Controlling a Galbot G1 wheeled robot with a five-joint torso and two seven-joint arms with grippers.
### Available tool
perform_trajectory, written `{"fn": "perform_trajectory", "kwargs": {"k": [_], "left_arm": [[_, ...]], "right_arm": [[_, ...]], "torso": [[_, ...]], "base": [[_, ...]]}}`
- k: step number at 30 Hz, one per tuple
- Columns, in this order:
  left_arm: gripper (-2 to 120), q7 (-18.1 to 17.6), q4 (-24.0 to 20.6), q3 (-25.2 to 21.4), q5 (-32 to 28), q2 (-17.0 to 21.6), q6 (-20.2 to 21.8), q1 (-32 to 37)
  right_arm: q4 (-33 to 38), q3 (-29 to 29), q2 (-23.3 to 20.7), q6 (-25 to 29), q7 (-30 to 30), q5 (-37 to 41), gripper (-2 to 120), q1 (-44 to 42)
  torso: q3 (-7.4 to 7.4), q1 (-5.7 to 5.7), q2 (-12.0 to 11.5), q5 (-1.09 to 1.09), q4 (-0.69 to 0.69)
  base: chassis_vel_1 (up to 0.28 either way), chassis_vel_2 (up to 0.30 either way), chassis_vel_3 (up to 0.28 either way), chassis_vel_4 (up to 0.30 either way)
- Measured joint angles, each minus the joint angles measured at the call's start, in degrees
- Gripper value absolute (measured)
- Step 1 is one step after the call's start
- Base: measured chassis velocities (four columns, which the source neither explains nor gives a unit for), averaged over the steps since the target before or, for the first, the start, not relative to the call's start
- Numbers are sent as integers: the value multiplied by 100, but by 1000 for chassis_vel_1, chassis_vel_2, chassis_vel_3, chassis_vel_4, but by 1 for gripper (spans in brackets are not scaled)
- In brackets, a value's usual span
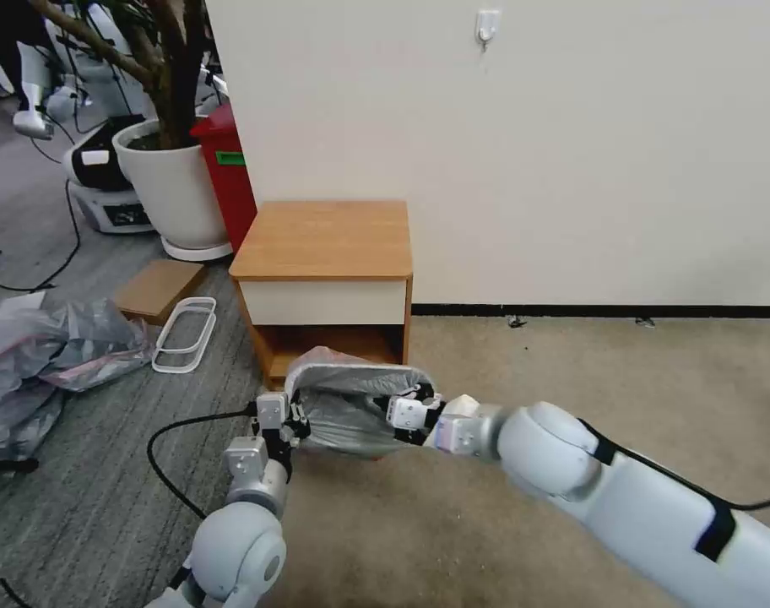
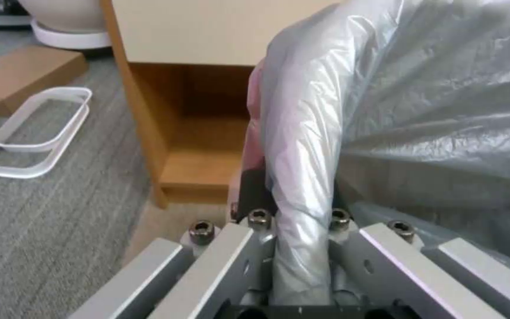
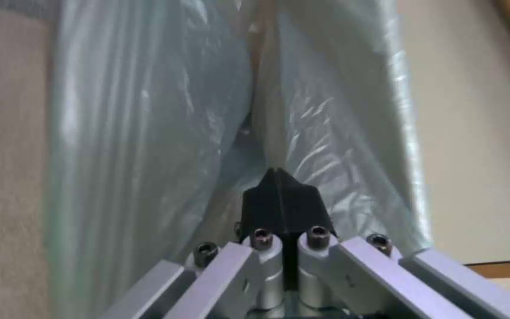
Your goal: Pick up the garbage bag from the table and place it over the trash can.
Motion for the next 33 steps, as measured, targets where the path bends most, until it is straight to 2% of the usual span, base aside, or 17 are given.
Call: {"fn": "perform_trajectory", "kwargs": {"k": [12, 16, 33], "left_arm": [[1, 40, 112, 202, 152, -111, -8, -70], [1, 47, 134, 292, 172, -157, -14, -94], [1, 48, 234, 503, 177, -261, -20, -207]], "right_arm": [[-550, -543, 515, -415, -240, -335, 0, 429], [-982, -707, 696, -430, -270, -548, 0, 620], [-2036, -773, 1247, -488, -325, -921, 0, 631]], "torso": [[0, 0, 0, -1, -1], [0, 0, 0, 0, 0], [0, 0, 0, 0, 0]], "base": [[0, 0, 0, 0], [0, 0, 0, 0], [0, 0, 0, 0]]}}
